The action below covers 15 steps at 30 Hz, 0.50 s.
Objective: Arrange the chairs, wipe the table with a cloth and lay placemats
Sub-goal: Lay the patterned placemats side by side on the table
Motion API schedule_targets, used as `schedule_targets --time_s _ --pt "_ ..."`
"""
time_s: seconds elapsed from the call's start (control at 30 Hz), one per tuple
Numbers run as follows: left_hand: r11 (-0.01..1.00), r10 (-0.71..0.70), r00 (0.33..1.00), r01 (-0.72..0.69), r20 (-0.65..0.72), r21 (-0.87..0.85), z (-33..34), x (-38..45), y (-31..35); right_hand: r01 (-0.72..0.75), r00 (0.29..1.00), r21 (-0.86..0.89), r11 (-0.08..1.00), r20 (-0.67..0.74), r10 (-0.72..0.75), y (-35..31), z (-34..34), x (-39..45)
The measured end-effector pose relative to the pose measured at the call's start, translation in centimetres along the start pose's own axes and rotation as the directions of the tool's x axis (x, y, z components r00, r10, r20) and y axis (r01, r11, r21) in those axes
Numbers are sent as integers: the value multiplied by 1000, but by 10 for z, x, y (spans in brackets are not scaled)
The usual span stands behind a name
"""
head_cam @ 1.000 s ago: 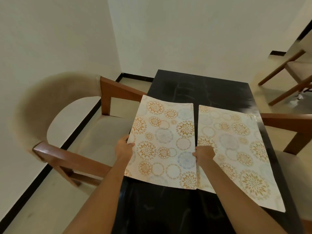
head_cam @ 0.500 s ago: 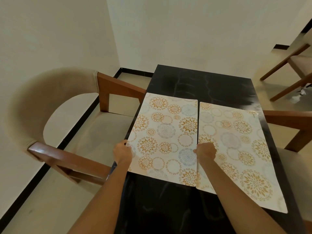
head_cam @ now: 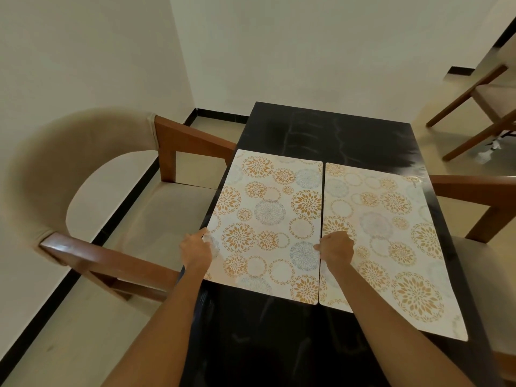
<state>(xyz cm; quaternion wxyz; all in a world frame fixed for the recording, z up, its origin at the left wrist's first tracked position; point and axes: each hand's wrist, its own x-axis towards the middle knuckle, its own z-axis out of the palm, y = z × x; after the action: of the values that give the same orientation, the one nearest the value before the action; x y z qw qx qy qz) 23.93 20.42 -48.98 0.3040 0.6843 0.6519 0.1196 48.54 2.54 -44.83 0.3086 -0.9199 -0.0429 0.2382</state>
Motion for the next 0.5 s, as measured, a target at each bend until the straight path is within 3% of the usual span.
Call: schedule_targets --time_s 0.2,0.37,0.5 --pt "994 30 1000 -30 0 102 0 -1 0 2 999 1 1000 39 -2 4 -1 2" --pt "932 14 1000 -8 -16 363 -4 -25 14 -21 999 44 999 42 19 6 -7 -1" --pt "890 200 980 -178 -7 420 7 -50 26 -45 997 17 999 -55 46 25 -23 -4"
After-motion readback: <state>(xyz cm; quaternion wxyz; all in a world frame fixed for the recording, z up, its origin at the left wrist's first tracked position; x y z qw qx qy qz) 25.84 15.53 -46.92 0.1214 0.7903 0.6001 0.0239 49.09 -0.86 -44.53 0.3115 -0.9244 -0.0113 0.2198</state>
